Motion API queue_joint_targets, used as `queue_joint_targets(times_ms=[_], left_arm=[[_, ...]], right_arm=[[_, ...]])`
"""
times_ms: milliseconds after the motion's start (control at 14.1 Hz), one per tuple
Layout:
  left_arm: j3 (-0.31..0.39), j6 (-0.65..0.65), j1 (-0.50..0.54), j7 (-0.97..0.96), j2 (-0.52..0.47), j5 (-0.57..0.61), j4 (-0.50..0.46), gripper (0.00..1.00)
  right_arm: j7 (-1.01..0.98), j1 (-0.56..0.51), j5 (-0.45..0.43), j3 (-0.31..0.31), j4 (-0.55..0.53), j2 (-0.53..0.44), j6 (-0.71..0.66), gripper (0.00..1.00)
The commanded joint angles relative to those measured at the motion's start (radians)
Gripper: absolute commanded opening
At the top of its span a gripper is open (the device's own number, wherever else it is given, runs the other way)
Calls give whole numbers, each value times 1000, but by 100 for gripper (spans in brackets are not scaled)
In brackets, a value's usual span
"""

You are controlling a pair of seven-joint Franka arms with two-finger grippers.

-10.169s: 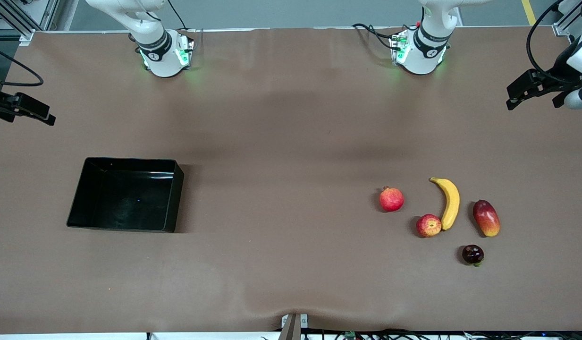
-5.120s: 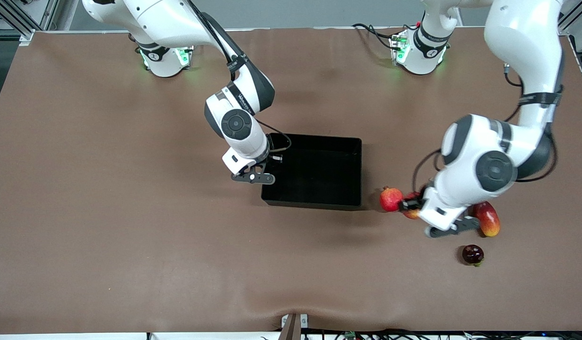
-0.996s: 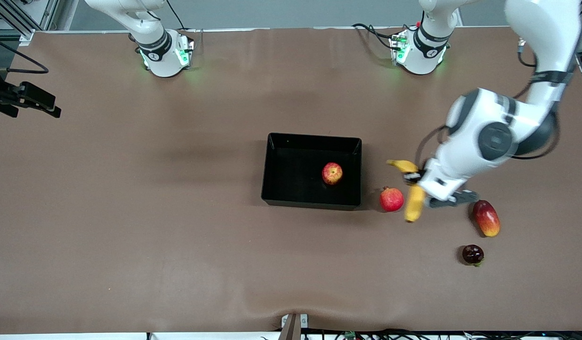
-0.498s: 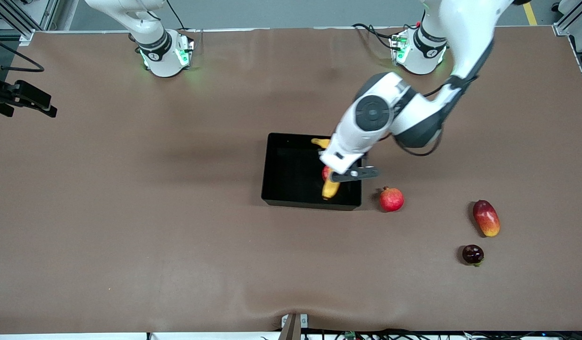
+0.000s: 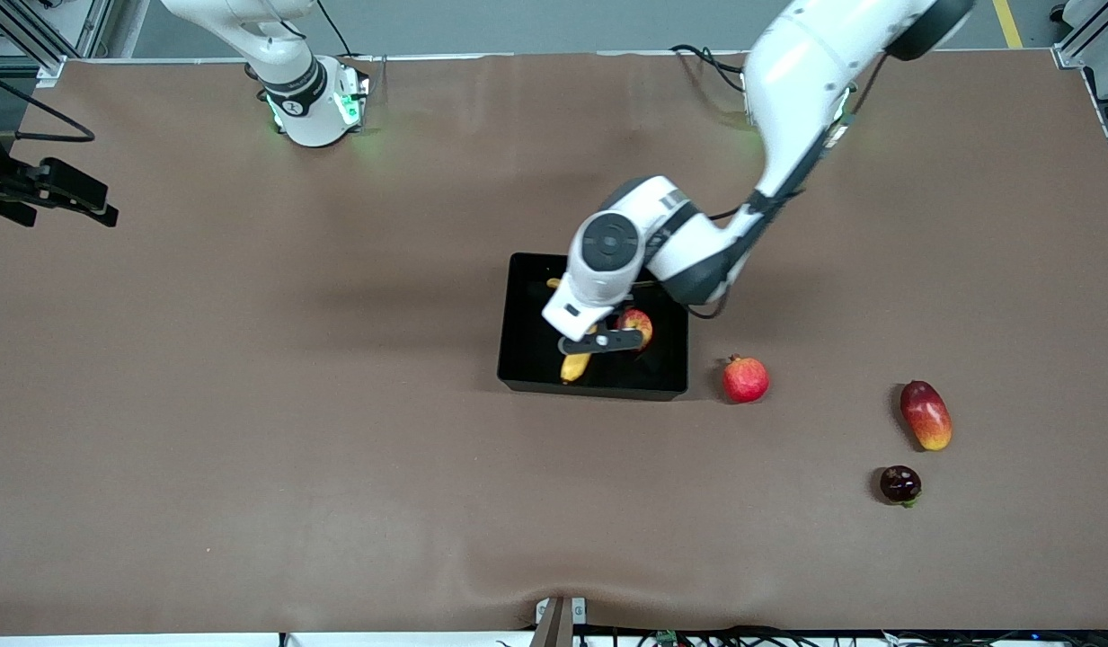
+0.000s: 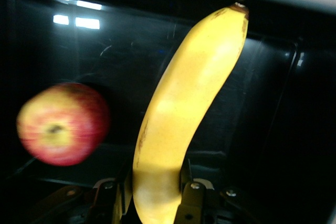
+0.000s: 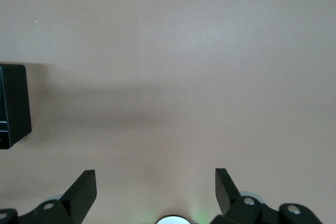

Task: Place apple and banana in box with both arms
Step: 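Lower the banana into the tray and open the left gripper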

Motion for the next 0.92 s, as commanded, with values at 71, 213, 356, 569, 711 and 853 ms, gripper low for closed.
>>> queue_joint_targets(times_ms=[71, 213, 356, 569, 711, 853], left_arm=[[58, 89, -94, -27, 82, 16, 43, 0], [60, 148, -105, -24, 116, 16, 43, 0], [72, 192, -110, -24, 136, 16, 43, 33], [100, 199, -110, -20, 119, 30, 43, 100], [109, 182, -85, -21, 65, 91, 43, 100], [108, 119, -13, -12, -20, 99, 43, 100]], right_arm=[[6, 7, 2, -1, 22, 38, 0, 100], [10, 36, 1, -1, 22, 61, 33, 100], [12, 46, -13, -3, 22, 63, 35, 100], [6, 42, -16, -4, 23, 61, 32, 100], [6, 34, -16, -6, 26, 61, 33, 100], [7, 33, -19, -9, 45, 61, 35, 100]])
